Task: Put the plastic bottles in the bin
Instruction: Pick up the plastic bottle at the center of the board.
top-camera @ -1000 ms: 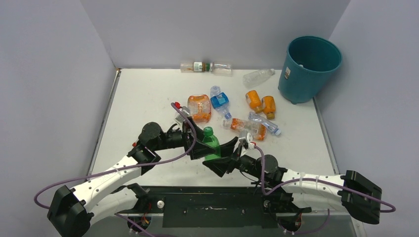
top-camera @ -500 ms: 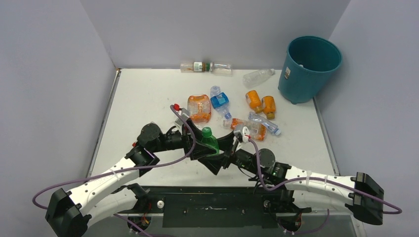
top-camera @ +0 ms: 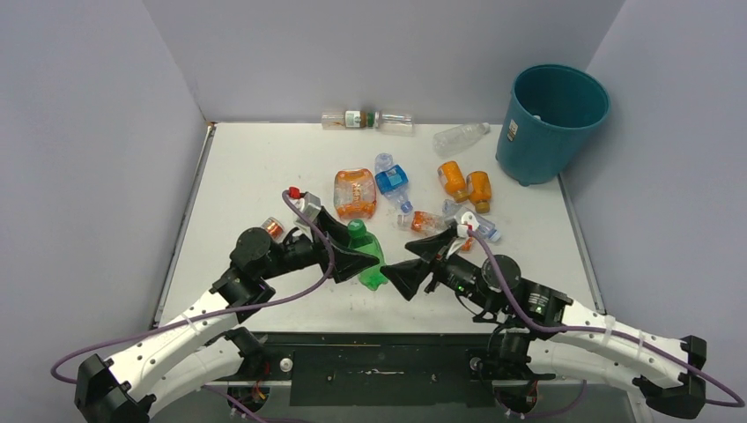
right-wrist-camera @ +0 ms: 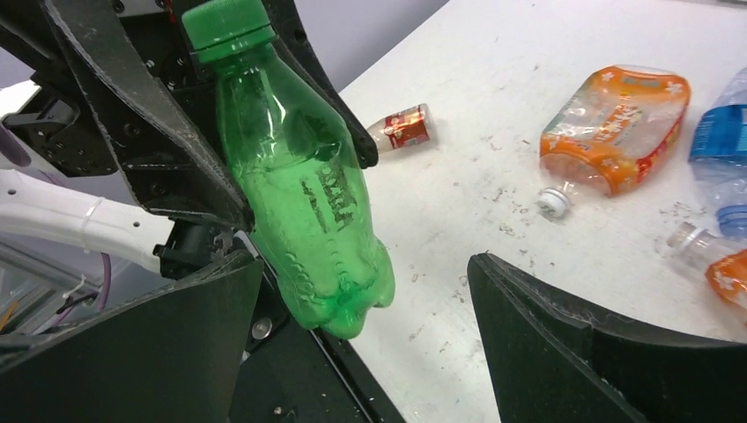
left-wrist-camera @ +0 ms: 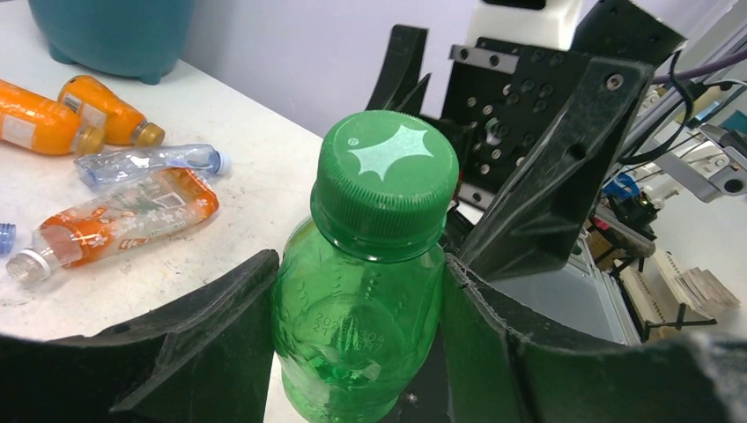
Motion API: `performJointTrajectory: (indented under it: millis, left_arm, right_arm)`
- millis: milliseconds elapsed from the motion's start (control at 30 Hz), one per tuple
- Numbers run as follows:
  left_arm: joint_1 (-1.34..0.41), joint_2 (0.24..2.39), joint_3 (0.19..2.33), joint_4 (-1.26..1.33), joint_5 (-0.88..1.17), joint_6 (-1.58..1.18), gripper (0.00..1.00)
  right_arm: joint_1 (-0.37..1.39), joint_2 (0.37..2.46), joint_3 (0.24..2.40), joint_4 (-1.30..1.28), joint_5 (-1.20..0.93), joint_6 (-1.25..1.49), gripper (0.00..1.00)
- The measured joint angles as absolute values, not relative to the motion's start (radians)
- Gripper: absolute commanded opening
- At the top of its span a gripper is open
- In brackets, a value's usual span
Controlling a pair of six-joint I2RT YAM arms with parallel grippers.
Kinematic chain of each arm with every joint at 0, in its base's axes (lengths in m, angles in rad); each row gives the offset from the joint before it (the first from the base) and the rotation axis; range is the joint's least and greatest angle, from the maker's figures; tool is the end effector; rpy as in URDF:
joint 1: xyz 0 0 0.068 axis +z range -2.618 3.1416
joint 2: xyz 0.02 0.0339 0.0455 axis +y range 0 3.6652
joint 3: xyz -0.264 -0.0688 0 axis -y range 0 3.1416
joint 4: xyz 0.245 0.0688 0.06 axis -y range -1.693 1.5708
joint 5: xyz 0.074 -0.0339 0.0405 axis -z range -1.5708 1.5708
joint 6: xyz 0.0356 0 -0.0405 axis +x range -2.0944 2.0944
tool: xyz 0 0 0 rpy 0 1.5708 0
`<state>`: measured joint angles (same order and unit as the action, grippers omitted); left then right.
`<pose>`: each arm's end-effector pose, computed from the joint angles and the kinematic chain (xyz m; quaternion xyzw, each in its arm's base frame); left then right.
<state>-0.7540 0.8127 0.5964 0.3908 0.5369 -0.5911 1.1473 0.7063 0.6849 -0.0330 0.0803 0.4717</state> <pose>0.1287 -0.1458 0.3294 0.2529 0.6012 -0.5935 0.4715 0.0744 0.1581 0.3336 -0.2144 0.6936 0.4773 0.4951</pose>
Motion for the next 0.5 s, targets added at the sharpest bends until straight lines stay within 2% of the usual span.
performJointTrajectory:
  millis: [233, 400, 500]
  left_arm:
    - [-0.782, 0.813, 0.595, 0.359, 0.522, -0.544, 0.00]
    - [-0.852, 0.842, 0.598, 0.297, 0.525, -0.485, 0.00]
    - [-0.877, 0.858, 0.601, 0.259, 0.526, -0.462, 0.00]
  right_arm:
    - [1.147, 0.624, 0.747, -0.089, 0.132, 0.439, 0.90]
    - [1.147, 0.778, 0.955, -0.106, 0.129, 0.413, 0.97]
    - [1.147, 0.875, 1.016, -0.108, 0.114, 0.400, 0.91]
